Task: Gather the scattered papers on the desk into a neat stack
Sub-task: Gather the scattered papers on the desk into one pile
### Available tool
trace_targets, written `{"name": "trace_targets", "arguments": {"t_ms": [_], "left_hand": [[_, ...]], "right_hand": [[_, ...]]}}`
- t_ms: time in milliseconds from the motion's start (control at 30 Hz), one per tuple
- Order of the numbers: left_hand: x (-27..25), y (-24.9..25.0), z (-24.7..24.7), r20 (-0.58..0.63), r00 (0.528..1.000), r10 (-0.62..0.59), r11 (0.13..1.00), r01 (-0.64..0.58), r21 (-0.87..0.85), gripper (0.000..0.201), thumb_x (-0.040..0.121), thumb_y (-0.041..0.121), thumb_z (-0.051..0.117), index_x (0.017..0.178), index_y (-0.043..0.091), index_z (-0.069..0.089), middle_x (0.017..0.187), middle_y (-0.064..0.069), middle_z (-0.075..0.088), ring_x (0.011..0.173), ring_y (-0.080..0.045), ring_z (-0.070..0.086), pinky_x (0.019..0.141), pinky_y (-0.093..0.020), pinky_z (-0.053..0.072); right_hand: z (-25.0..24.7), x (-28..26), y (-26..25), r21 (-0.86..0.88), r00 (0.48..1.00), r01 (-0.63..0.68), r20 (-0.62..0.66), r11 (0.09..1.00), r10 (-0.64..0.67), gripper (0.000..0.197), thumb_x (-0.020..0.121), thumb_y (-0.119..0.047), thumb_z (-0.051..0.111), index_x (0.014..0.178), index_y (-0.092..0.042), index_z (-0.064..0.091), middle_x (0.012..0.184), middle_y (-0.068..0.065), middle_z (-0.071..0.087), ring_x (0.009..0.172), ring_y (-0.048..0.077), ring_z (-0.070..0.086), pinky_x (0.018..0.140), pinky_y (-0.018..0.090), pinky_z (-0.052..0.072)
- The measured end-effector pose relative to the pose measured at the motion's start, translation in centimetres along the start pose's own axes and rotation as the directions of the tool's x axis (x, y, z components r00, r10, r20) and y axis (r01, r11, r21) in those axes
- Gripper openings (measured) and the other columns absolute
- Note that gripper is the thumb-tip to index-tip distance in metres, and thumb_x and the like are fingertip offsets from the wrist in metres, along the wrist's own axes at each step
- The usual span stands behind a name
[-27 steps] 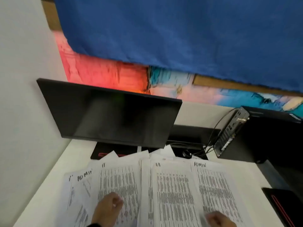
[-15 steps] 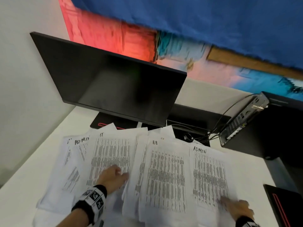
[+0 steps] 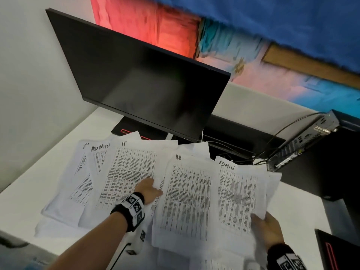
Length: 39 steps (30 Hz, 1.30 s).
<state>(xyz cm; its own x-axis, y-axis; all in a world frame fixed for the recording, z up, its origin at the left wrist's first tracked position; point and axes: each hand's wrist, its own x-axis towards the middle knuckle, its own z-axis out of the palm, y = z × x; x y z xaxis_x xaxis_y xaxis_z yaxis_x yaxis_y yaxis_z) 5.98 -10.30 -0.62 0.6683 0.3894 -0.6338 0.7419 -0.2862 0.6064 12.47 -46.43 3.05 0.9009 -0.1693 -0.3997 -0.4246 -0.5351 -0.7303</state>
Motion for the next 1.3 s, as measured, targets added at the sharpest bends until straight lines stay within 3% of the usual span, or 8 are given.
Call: {"name": "trace_targets", "arguments": {"t_ms": [267, 433, 667, 800, 967, 1100, 1200, 1300], "left_hand": [[-0.5, -1.3, -0.5, -0.089, 0.993, 0.083, 0.991, -0.092, -0.097, 0.010, 0.083, 0.015, 0.076, 0.080, 0.017, 0.067, 0.080, 0.001, 0.070, 0.080, -0.021, 0.068, 0.072, -0.030, 0.055], [-1.0, -1.3, 0.2, -0.116, 0.992, 0.049, 0.991, -0.063, -0.117, 0.011, 0.087, 0.014, 0.070, 0.094, 0.014, 0.061, 0.089, 0.003, 0.067, 0.090, -0.022, 0.067, 0.086, -0.034, 0.055], [-1.7, -0.6, 1.2, -0.017, 0.998, 0.065, 0.994, -0.067, -0.082, 0.060, 0.093, 0.031, 0.060, 0.146, 0.009, 0.045, 0.141, -0.009, 0.058, 0.123, -0.031, 0.061, 0.105, -0.046, 0.050], [-2.4, 0.7, 2.6, -0.017, 0.990, 0.141, 0.990, -0.141, -0.020, 0.056, 0.095, 0.042, 0.057, 0.137, 0.005, 0.051, 0.129, -0.010, 0.064, 0.111, -0.028, 0.065, 0.098, -0.034, 0.052], [-2.1, 1.1, 3.1, -0.137, 0.986, 0.098, 0.994, -0.103, -0.028, 0.073, 0.093, 0.041, 0.061, 0.147, 0.000, 0.034, 0.148, -0.016, 0.045, 0.133, -0.030, 0.049, 0.109, -0.038, 0.043], [-2.7, 2.6, 4.4, -0.002, 0.995, 0.099, 0.989, -0.098, 0.111, 0.096, 0.095, 0.043, 0.058, 0.157, -0.003, 0.002, 0.166, -0.020, 0.007, 0.151, -0.033, 0.025, 0.121, -0.036, 0.027], [-3.0, 3.6, 6.0, 0.094, 0.991, 0.095, 0.981, -0.109, 0.159, 0.105, 0.094, 0.045, 0.059, 0.156, -0.004, -0.011, 0.166, -0.020, -0.012, 0.154, -0.034, 0.012, 0.123, -0.036, 0.019], [-2.7, 3.6, 6.6, 0.240, 0.965, 0.106, 0.979, -0.143, 0.143, 0.098, 0.090, 0.050, 0.061, 0.159, 0.004, 0.009, 0.167, -0.015, 0.009, 0.153, -0.033, 0.020, 0.123, -0.040, 0.022]], "right_hand": [[-6.5, -2.6, -7.0, -0.364, 0.793, 0.426, -0.289, 0.828, -0.536, 0.024, 0.093, -0.024, 0.055, 0.086, -0.003, 0.063, 0.066, 0.024, 0.060, 0.078, 0.051, 0.065, 0.067, 0.042, 0.040], [-10.0, -0.5, -6.3, -0.173, 0.691, 0.472, -0.537, 0.864, -0.485, 0.027, 0.088, -0.054, 0.058, 0.103, -0.033, 0.067, 0.083, 0.010, 0.075, 0.084, 0.037, 0.073, 0.075, 0.050, 0.059], [-6.0, -0.9, -6.5, 0.184, 0.908, 0.327, -0.335, 0.927, -0.253, 0.029, 0.092, -0.029, 0.064, 0.098, -0.001, 0.067, 0.090, 0.011, 0.071, 0.088, 0.026, 0.067, 0.061, 0.022, 0.056], [0.6, -0.3, -2.4, 0.270, 0.992, 0.101, -0.106, 0.958, -0.074, 0.029, 0.096, -0.014, 0.061, 0.119, 0.003, 0.066, 0.116, 0.016, 0.070, 0.104, 0.027, 0.064, 0.090, 0.035, 0.048], [4.6, 2.9, 2.6, 0.159, 0.987, -0.130, 0.110, 0.979, 0.113, 0.052, 0.090, -0.025, 0.066, 0.127, 0.011, 0.057, 0.107, 0.019, 0.068, 0.093, 0.028, 0.064, 0.079, 0.036, 0.052], [5.9, 4.2, 2.4, 0.225, 0.968, -0.214, 0.176, 0.950, 0.176, 0.081, 0.084, -0.027, 0.078, 0.145, -0.001, 0.029, 0.132, 0.009, 0.048, 0.123, 0.033, 0.054, 0.108, 0.048, 0.043], [6.9, 4.5, 2.2, 0.277, 0.953, -0.232, 0.257, 0.932, 0.161, 0.080, 0.074, -0.032, 0.086, 0.138, -0.001, 0.050, 0.129, 0.010, 0.065, 0.116, 0.032, 0.065, 0.106, 0.050, 0.047], [6.9, 3.9, 1.8, 0.238, 0.937, -0.259, 0.296, 0.936, 0.184, 0.045, 0.081, -0.018, 0.081, 0.120, 0.000, 0.068, 0.110, 0.021, 0.076, 0.099, 0.037, 0.073, 0.095, 0.056, 0.053]]}}
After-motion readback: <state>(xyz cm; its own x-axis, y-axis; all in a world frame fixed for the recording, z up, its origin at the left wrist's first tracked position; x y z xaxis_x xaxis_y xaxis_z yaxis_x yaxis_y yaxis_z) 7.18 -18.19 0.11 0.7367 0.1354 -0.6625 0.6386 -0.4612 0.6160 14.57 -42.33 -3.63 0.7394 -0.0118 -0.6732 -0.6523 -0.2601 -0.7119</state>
